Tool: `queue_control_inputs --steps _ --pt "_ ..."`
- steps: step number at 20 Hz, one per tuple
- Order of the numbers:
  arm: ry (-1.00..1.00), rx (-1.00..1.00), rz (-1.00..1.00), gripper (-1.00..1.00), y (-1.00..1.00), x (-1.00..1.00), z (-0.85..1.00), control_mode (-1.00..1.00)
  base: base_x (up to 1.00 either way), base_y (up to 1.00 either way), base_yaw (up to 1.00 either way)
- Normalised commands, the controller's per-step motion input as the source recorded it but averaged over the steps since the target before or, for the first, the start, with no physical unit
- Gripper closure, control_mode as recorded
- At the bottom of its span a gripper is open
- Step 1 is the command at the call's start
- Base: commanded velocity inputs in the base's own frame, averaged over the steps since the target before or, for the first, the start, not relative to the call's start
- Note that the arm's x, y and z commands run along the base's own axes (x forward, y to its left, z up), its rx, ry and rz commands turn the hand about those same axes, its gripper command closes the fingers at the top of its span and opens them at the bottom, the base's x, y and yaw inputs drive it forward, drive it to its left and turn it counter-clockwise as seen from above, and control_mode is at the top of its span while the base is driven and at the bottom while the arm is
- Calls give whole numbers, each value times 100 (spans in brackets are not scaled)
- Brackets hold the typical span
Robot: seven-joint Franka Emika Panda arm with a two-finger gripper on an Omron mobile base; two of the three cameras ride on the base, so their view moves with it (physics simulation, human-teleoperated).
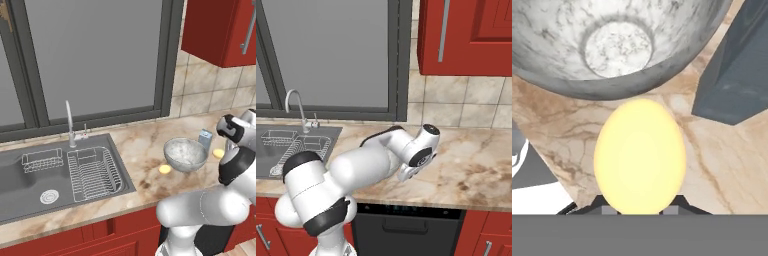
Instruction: Gather the eggs and milk located in the vicinity of the sink area and place them right next to the bowl.
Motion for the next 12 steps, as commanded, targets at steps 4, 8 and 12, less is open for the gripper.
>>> queue_control_inputs --steps 4,8,12 --pt "1 0 1 100 6 0 -34 -100 0 0 0" --pt "3 0 0 100 19 4 -39 -100 0 0 0" --pt "1 0 0 100 11 0 -14 -100 0 0 0"
